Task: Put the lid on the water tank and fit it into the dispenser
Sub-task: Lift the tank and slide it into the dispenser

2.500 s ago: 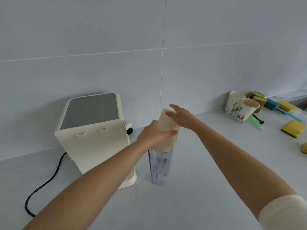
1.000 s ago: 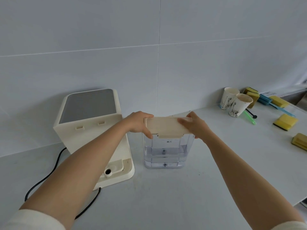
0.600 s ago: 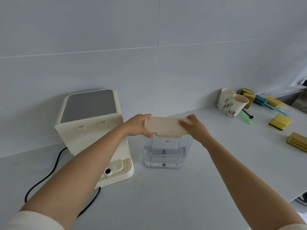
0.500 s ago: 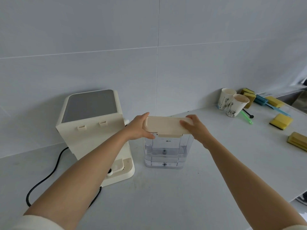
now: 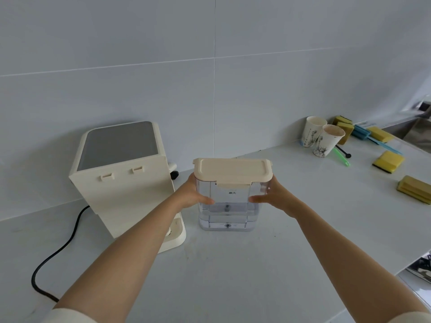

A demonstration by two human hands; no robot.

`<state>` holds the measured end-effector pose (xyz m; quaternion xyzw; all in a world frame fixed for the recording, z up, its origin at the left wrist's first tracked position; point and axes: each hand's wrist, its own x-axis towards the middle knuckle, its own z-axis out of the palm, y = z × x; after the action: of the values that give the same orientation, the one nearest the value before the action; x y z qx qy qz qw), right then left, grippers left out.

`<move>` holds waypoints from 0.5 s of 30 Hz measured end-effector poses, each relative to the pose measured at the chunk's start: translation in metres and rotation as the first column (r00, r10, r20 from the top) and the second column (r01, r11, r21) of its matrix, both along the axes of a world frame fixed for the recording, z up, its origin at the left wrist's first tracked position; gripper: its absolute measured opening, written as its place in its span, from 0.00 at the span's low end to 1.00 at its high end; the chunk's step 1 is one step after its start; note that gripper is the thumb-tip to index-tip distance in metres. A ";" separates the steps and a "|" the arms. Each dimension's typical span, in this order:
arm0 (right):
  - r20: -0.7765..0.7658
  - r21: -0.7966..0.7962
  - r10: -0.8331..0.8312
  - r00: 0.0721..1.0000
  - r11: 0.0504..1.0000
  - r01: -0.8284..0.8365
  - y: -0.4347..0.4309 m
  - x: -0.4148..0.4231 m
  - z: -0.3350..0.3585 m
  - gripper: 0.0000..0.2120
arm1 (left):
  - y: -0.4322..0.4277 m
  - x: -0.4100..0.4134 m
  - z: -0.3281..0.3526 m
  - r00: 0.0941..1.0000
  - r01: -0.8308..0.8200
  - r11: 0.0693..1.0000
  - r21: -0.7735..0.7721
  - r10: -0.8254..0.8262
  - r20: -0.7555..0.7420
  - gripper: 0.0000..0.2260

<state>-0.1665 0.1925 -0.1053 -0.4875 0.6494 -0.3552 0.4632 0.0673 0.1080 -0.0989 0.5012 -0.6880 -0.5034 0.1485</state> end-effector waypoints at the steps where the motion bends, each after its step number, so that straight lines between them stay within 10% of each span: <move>1: -0.042 0.025 -0.009 0.999 1.000 0.010 -0.001 0.000 -0.004 0.47 | 0.000 0.000 -0.001 1.000 -0.002 1.000 0.000 0.002 0.017 0.42; 15: -0.066 0.097 -0.064 0.996 0.993 0.070 -0.008 0.007 -0.008 0.48 | 0.000 -0.003 0.001 0.996 -0.053 0.997 -0.055 0.057 0.067 0.37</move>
<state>-0.1595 0.1843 -0.1138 -0.4529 0.6962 -0.3225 0.4540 0.0646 0.1085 -0.0974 0.5328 -0.6918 -0.4632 0.1517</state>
